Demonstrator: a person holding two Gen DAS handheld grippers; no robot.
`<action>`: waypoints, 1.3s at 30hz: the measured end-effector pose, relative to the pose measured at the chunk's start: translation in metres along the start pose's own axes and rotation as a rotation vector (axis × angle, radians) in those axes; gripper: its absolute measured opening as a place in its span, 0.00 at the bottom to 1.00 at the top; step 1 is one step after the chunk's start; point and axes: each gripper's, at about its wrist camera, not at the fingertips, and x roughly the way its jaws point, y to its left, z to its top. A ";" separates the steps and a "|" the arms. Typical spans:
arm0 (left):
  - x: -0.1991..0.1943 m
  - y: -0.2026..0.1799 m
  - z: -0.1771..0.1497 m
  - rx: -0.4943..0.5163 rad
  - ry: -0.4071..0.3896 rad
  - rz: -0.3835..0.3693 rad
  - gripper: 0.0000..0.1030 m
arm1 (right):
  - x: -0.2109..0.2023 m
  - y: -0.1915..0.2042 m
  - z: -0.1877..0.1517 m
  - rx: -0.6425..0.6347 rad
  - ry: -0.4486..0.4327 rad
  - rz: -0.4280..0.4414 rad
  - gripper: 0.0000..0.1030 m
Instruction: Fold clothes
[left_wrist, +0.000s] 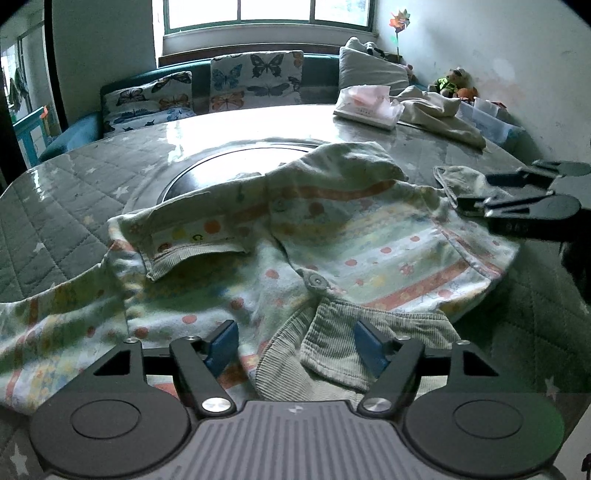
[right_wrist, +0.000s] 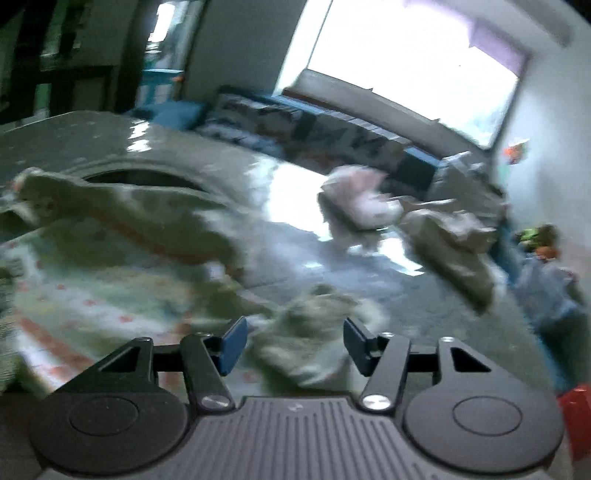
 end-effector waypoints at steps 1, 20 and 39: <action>0.000 0.000 0.000 0.000 0.000 0.000 0.71 | 0.004 0.001 0.000 0.006 0.019 0.019 0.44; -0.011 0.009 -0.011 0.043 0.003 -0.048 0.71 | -0.019 -0.107 -0.029 0.245 0.055 -0.335 0.08; -0.021 0.031 -0.021 0.067 -0.013 -0.138 0.68 | -0.003 -0.074 -0.038 0.286 0.089 0.038 0.65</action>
